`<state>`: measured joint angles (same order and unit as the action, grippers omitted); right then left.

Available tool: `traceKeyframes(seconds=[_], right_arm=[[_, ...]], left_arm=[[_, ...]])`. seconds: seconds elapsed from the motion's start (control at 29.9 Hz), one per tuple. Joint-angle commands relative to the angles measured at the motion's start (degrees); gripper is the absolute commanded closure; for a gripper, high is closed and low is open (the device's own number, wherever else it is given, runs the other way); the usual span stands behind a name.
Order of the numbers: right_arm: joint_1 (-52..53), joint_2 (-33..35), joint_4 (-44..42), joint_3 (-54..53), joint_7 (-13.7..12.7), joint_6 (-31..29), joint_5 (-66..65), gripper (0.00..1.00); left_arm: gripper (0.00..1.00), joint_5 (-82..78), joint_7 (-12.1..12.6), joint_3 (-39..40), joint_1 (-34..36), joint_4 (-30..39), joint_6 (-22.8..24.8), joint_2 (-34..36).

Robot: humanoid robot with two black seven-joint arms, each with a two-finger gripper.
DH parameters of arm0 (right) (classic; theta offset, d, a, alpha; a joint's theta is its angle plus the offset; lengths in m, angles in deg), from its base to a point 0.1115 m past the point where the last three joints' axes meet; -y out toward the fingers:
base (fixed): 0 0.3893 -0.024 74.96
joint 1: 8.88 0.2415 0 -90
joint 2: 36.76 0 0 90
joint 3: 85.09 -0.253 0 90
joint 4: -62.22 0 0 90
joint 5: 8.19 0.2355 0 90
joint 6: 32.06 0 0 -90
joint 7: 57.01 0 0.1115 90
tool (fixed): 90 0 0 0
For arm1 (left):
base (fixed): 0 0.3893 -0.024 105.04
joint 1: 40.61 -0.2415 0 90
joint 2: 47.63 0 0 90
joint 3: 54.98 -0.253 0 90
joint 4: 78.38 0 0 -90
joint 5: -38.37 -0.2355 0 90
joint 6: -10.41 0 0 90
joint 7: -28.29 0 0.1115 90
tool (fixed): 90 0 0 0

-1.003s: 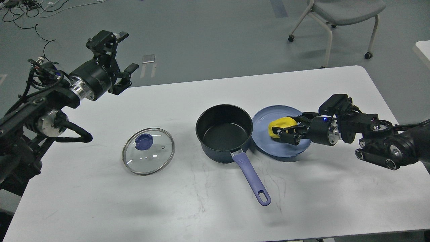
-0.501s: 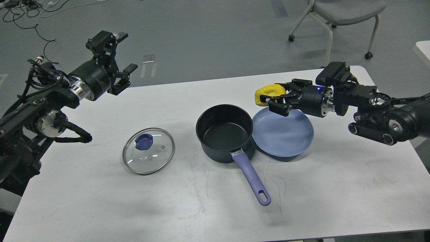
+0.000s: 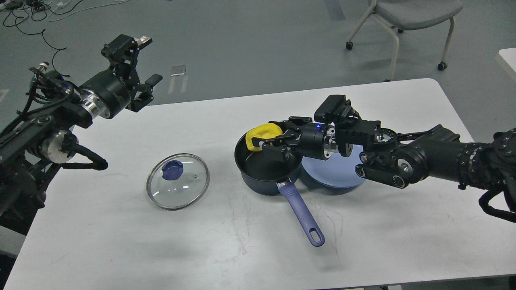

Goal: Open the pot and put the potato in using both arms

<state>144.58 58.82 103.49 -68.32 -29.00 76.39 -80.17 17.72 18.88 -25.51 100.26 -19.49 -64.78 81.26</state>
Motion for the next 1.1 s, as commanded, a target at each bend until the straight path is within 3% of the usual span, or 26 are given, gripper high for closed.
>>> traceKeyframes(seconds=[0.0, 0.2, 0.3, 0.4, 0.47, 0.53, 0.7, 0.9, 1.07], right_arm=[[0.0, -0.22, -0.13, -0.16, -0.01, 0.01, 0.26, 0.0], [-0.01, -0.04, 0.22, -0.95, -0.01, 0.1, 3.77, 0.0], [1.05, 0.22, 0.66, -6.03, -0.01, -0.34, 14.55, 0.0], [1.23, 1.8, 1.62, -12.27, -0.01, -5.16, 29.66, 0.0], [1.23, 5.91, 4.51, -18.76, -0.01, -14.62, 44.05, 0.0], [0.36, 9.95, 7.76, -24.29, -0.01, -20.35, 52.5, 0.0], [-4.65, 13.4, 10.59, -32.92, -0.01, -24.33, 63.78, 0.0], [-9.58, 14.9, 10.68, -38.65, -7.34, -27.49, 71.09, 0.0], [-10.37, 14.46, 10.94, -38.65, -7.35, -28.03, 70.75, 0.0]], left_arm=[[0.02, 0.0, 0.01, 0.06, 0.01, 0.0, -0.04, -0.05], [0.02, 0.88, 0.09, 0.32, 0.1, 0.0, 0.04, -0.48], [0.02, 1.05, 0.09, 3.48, 0.02, 0.0, -0.04, -2.41], [0.02, 1.4, 0.09, 6.3, -0.34, 0.0, -0.13, -4.17], [0.02, 3.06, -0.08, 7.79, -1.65, 0.0, -0.13, -5.49], [0.02, 5.26, -0.17, 9.19, -2.79, 0.0, -0.13, -6.11], [0.02, 7.73, -0.96, 12.62, -9.28, 0.0, 0.39, -8.04], [0.02, 8.08, -0.87, 20.87, -16.85, 0.79, 1.27, -11.46], [0.02, 8.35, -0.78, 23.44, -19.85, 2.02, 2.15, -13.23]])
